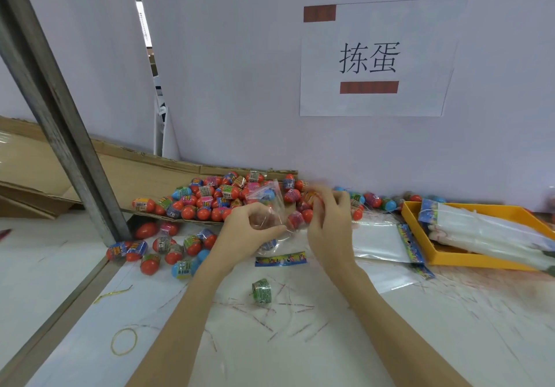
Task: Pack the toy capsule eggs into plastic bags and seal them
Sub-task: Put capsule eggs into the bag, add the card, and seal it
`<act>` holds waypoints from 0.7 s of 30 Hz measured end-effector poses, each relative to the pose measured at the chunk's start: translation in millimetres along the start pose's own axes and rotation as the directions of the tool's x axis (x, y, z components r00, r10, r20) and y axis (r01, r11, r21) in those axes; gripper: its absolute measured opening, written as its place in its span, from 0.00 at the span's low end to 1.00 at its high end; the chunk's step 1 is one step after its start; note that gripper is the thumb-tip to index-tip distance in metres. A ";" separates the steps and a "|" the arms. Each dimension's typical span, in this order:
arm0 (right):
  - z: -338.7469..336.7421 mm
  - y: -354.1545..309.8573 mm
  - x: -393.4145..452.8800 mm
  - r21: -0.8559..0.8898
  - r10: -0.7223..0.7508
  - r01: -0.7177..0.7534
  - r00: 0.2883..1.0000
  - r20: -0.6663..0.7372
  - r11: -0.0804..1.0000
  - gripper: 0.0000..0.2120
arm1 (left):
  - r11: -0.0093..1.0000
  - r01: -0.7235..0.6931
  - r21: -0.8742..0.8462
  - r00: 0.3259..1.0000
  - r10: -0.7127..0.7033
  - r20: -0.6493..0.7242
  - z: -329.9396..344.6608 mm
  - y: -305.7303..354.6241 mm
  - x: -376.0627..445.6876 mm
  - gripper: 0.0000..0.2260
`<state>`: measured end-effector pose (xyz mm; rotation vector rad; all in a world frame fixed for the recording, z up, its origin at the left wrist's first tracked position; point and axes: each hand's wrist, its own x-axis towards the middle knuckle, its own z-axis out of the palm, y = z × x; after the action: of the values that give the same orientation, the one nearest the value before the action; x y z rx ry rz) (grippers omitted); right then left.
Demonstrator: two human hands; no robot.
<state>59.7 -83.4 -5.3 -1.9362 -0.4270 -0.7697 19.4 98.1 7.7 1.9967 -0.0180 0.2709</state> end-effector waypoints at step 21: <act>-12.5 -33.2 -0.1 0.106 -0.297 0.283 0.941 0.161 0.953 0.14 | 0.950 -0.227 0.216 0.971 0.237 -0.023 7.5 11.1 -4.5 0.18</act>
<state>36.1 -78.9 20.7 -1.8936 -0.8543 -0.7568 14.9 86.1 13.7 2.2011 -0.2025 0.4906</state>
